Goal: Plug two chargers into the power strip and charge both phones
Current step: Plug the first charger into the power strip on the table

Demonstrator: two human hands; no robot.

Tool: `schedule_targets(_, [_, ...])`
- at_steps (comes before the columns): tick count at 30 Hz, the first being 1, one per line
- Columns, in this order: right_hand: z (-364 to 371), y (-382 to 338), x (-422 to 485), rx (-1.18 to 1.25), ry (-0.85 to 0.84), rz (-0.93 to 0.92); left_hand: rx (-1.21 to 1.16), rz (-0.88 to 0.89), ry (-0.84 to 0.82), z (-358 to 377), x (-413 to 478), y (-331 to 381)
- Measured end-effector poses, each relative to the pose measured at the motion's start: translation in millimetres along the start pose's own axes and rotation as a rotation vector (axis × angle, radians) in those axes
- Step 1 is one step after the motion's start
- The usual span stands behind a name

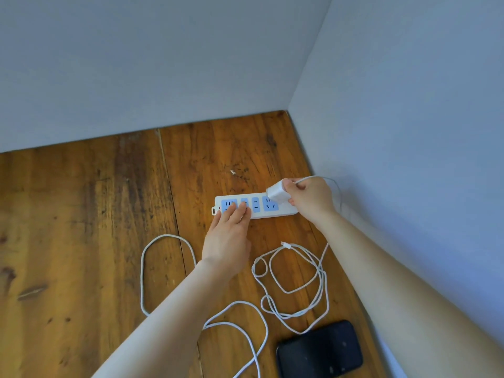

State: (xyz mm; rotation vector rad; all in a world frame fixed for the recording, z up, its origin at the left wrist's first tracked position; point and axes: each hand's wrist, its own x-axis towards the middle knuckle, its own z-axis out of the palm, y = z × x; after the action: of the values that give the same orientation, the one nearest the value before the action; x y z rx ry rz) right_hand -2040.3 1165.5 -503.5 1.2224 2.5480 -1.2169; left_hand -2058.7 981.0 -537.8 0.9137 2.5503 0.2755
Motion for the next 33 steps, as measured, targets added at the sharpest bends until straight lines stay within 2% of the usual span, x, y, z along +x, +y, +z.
schedule_targets(5, [6.7, -10.2, 0.8, -0.162, -0.032, -0.098, -0.058, -0.021, 0.021, 4.7, -0.1, 0.5])
schedule_targets(13, [24.9, -12.0, -18.6, -0.26, 0.052, -0.173, -0.054, 0.004, 0.043, 9.2, 1.3, -1.9])
schedule_targets(23, [28.2, -7.4, -16.5, -0.241, 0.051, -0.139, 0.003, -0.012, -0.003, 9.4, 2.7, 0.4])
schedule_targets(25, [23.3, 0.8, -24.6, -0.173, 0.008, -0.176, 0.045, -0.005, -0.028, 7.1, 1.8, 2.5])
schedule_targets(27, [21.5, 20.0, -43.6, -0.152, 0.041, -0.213, 0.06, -0.008, -0.059, 5.0, 1.4, 3.6])
schedule_targets(30, [26.4, 57.5, -77.7, -0.274, 0.122, -0.189, 0.093, -0.012, -0.119, 3.4, 1.4, 2.6])
schedule_targets(33, [35.2, 84.1, -88.7, -0.471, 0.012, -0.168, 0.119, -0.012, -0.153, 1.3, -0.1, 4.3])
